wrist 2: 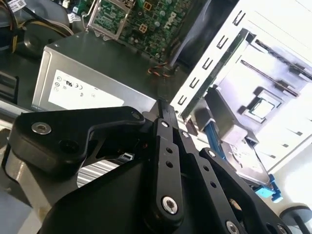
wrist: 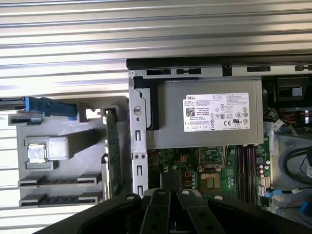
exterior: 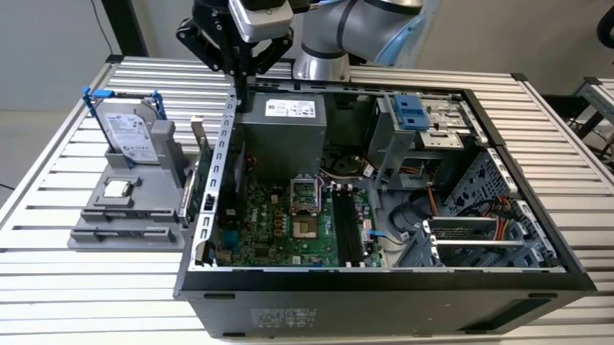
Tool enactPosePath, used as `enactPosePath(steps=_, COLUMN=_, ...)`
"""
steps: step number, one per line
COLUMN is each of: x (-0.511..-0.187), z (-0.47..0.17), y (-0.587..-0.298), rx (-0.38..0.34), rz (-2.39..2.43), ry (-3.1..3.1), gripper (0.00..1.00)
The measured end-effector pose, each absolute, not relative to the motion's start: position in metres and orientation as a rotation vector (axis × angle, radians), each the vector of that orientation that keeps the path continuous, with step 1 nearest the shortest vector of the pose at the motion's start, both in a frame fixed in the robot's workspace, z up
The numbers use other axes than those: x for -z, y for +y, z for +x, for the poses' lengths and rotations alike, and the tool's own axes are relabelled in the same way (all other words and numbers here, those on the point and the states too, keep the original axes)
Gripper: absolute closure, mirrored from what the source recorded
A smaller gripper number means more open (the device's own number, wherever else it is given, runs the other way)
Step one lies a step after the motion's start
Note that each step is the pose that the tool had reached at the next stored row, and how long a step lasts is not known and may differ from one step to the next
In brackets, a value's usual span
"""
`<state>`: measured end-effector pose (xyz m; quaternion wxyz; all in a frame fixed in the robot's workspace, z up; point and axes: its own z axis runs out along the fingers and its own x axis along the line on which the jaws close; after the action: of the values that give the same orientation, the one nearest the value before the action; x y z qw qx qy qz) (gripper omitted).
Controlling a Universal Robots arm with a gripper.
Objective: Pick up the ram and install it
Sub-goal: 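Reach for the ram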
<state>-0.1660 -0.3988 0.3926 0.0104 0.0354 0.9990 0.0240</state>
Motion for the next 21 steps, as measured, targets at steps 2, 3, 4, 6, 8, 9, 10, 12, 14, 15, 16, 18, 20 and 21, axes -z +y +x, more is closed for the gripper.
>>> enactPosePath(steps=2, x=-0.393, z=-0.17, y=-0.399, rx=-0.075, rz=0.111, ry=3.118, gripper=1.0)
enactPosePath(steps=3, x=-0.393, z=-0.171, y=-0.399, rx=-0.075, rz=0.11, ry=3.118, gripper=1.0)
enactPosePath(steps=4, x=-0.393, z=-0.173, y=-0.399, rx=-0.075, rz=0.11, ry=3.118, gripper=1.0)
enactPosePath(steps=6, x=-0.393, z=-0.177, y=-0.399, rx=-0.075, rz=0.11, ry=3.118, gripper=1.0)
enactPosePath(steps=8, x=-0.393, z=-0.18, y=-0.399, rx=-0.075, rz=0.11, ry=3.118, gripper=1.0)
enactPosePath(steps=9, x=-0.393, z=-0.182, y=-0.399, rx=-0.075, rz=0.11, ry=3.118, gripper=1.0)
enactPosePath(steps=10, x=-0.393, z=-0.184, y=-0.399, rx=-0.075, rz=0.11, ry=3.118, gripper=1.0)
enactPosePath(steps=12, x=-0.393, z=-0.187, y=-0.399, rx=-0.075, rz=0.111, ry=3.118, gripper=1.0)
enactPosePath(steps=14, x=-0.393, z=-0.19, y=-0.399, rx=-0.075, rz=0.111, ry=3.118, gripper=1.0)
enactPosePath(steps=15, x=-0.393, z=-0.192, y=-0.399, rx=-0.075, rz=0.11, ry=3.118, gripper=1.0)
enactPosePath(steps=16, x=-0.393, z=-0.194, y=-0.399, rx=-0.075, rz=0.11, ry=3.118, gripper=1.0)
enactPosePath(steps=18, x=-0.393, z=-0.198, y=-0.399, rx=-0.075, rz=0.11, ry=3.118, gripper=1.0)
enactPosePath(steps=20, x=-0.393, z=-0.201, y=-0.399, rx=-0.075, rz=0.111, ry=3.118, gripper=1.0)
enactPosePath(steps=21, x=-0.393, z=-0.203, y=-0.399, rx=-0.075, rz=0.11, ry=3.118, gripper=1.0)
